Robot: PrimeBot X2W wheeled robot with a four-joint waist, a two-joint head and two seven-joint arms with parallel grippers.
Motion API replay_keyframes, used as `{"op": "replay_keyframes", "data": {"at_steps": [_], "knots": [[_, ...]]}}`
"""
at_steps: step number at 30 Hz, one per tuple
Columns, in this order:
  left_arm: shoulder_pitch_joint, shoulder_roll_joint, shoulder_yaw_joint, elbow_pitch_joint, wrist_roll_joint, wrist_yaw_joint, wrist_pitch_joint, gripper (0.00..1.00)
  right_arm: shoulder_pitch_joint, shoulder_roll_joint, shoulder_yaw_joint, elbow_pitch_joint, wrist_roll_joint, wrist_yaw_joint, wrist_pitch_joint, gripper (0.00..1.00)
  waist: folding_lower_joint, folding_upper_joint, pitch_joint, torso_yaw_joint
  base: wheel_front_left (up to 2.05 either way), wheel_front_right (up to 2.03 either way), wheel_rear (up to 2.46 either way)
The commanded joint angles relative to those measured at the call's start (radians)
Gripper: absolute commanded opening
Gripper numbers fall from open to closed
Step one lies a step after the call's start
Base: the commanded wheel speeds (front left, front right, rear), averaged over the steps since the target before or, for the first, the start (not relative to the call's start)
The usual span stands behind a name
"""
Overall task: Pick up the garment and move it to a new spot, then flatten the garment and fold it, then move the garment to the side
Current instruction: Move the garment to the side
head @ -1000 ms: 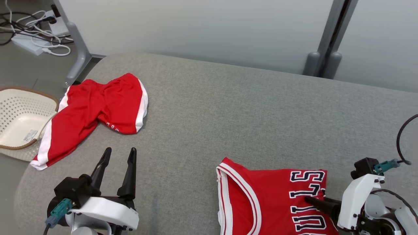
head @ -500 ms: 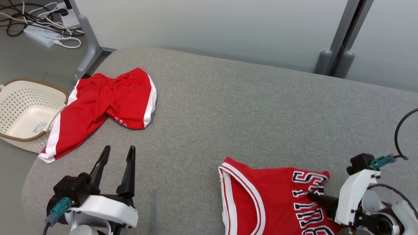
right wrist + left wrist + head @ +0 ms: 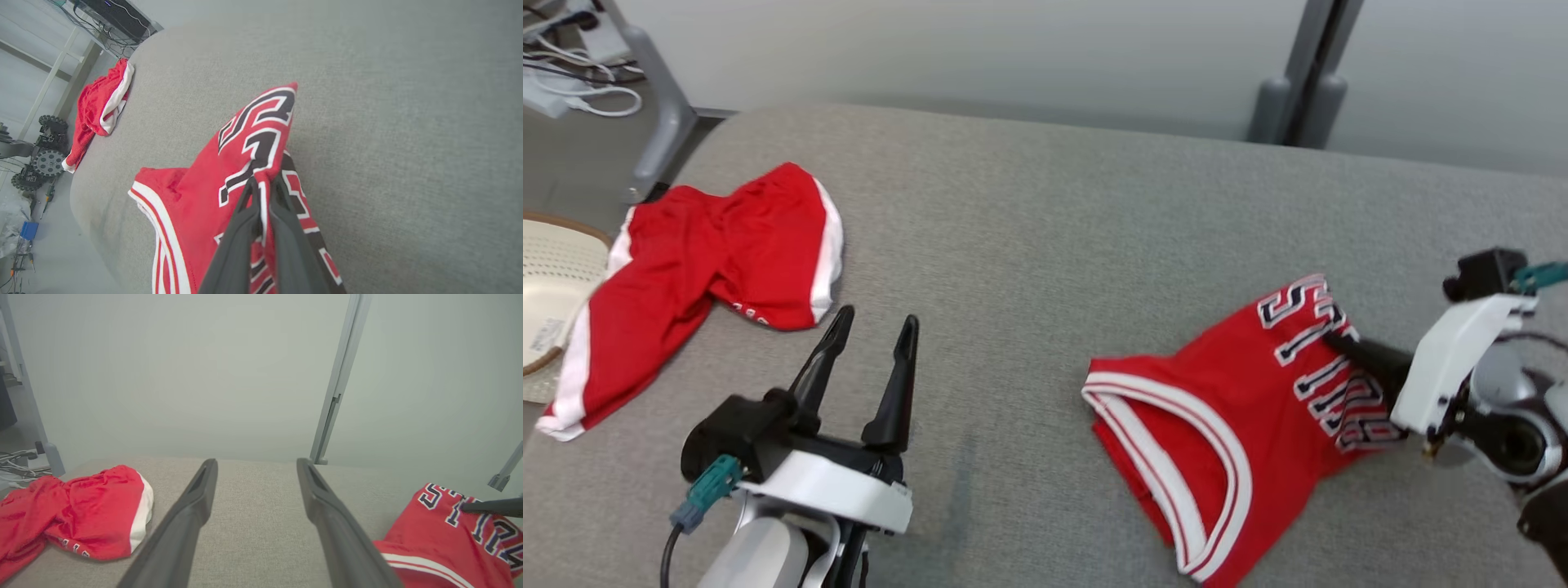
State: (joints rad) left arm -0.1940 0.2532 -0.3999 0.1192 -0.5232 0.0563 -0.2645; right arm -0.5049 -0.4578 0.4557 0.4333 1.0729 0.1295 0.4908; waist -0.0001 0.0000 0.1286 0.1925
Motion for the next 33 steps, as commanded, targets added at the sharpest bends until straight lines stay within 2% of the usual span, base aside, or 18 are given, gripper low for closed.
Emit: {"op": "replay_keyframes", "data": {"at_steps": [1,17,25,33], "knots": [[-0.028,0.000,0.000,-0.003,0.011,-0.009,-0.001,1.00,-0.034,-0.014,-0.005,0.008,0.006,0.002,-0.016,0.00,0.0001,0.0000,0.045,-0.042,0.00,0.00,0.00],[-0.216,0.031,0.008,-0.027,0.115,-0.053,-0.001,1.00,-0.408,-0.061,-0.074,0.223,-0.019,0.002,-0.226,0.00,0.0001,0.0000,0.338,-0.238,0.00,0.00,0.00],[-0.246,0.054,0.014,-0.050,0.127,-0.045,0.010,1.00,-0.517,-0.103,-0.092,0.320,-0.082,0.002,-0.336,0.00,0.0001,0.0000,0.412,-0.275,0.00,0.00,0.00],[-0.249,0.071,0.014,-0.072,0.124,-0.039,0.021,1.00,-0.609,-0.120,-0.117,0.456,-0.163,0.002,-0.445,0.00,0.0001,0.0000,0.441,-0.282,0.00,0.00,0.00]]}}
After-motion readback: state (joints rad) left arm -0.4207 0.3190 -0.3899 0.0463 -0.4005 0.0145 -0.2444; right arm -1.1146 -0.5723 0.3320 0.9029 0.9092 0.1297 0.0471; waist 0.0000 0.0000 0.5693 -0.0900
